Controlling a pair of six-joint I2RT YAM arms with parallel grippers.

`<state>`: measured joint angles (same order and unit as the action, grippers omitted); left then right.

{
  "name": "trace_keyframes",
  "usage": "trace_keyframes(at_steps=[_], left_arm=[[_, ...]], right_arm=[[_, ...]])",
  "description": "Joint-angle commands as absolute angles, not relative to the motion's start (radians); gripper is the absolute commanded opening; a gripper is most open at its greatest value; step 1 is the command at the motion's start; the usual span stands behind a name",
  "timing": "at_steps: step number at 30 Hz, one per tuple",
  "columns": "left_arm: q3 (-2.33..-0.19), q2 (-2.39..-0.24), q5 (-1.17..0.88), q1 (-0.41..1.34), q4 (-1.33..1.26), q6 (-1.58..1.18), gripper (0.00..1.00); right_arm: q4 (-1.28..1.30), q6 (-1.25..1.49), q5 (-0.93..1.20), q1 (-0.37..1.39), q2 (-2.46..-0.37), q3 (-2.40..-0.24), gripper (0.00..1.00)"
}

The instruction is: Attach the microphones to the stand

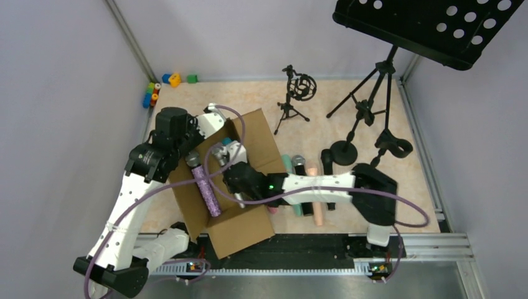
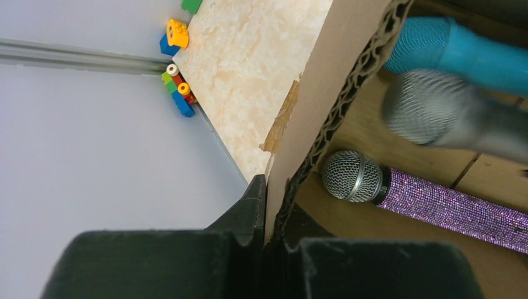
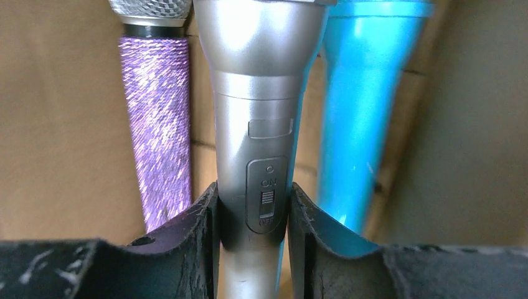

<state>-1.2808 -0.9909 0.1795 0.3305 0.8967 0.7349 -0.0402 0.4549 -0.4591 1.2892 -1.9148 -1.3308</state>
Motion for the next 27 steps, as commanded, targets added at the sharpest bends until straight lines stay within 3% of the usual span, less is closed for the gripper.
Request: trace_keyframes(at_steps=[1,8,13,27], left_arm=[[-1.269,-0.96,0.234,0.332,0.765,0.732,0.0],[-1.257,-0.959,0.24,0.331,0.759,0.742,0.0],[-1.258,-0.955,0.246,0.332,0.754,0.747,0.0],[-1.28,-0.945,0.293,0.331,0.757,0.75,0.0]], right_arm=[[-0.05,0.487,-0.472,1.32,-1.568,-1.186,0.0],[0.106,0.529,-0.629,1.282,-1.217,-1.032,0.0],[0.197,0.613,-0.534,1.1,-1.133,-0.922,0.0],[0.028,0.635,-0.3,1.049,-1.43,-0.895,0.0]])
